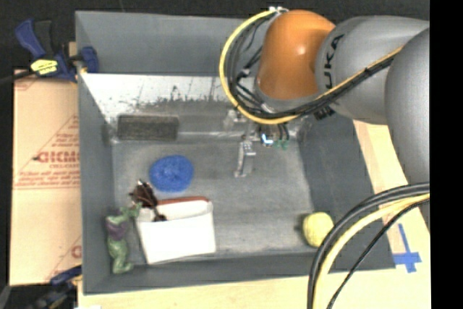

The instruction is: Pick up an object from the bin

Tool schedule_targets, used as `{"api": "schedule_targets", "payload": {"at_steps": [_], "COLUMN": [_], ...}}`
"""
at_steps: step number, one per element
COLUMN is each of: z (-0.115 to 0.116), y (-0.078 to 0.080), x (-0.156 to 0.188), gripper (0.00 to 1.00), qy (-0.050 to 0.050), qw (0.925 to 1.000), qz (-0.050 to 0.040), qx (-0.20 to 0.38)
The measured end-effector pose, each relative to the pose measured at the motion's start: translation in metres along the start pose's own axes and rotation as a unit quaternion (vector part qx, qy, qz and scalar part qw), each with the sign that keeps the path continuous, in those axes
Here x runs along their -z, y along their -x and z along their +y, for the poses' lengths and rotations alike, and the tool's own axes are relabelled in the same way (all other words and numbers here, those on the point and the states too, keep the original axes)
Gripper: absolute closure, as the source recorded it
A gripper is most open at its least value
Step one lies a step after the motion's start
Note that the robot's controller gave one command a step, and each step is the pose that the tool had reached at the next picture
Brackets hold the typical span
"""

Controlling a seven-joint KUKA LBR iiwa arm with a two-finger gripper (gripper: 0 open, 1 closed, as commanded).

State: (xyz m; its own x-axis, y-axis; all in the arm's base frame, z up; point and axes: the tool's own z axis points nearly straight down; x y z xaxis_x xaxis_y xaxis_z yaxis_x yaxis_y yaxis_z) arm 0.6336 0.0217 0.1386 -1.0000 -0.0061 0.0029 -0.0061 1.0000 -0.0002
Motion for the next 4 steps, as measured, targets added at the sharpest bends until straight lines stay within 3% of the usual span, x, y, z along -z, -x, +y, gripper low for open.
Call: {"api": "schedule_targets", "payload": {"at_steps": [1, 2, 3, 4], "z": [0.000, 0.110, 0.092, 0.107], "y": [0.001, -0.007, 0.000, -0.005], "x": [0.005, -0.069, -0.012, -0.066], "gripper": [0.00, 0.00, 0.00, 0.00], "qy": [0.000, 0.001, -0.002, 0.002], "qw": [1.0000, 0.9991, 0.9917, 0.9990], "qz": [-0.0036, -0.0018, -0.0103, -0.0037], "qx": [0.000, 0.043, 0.128, 0.045]}}
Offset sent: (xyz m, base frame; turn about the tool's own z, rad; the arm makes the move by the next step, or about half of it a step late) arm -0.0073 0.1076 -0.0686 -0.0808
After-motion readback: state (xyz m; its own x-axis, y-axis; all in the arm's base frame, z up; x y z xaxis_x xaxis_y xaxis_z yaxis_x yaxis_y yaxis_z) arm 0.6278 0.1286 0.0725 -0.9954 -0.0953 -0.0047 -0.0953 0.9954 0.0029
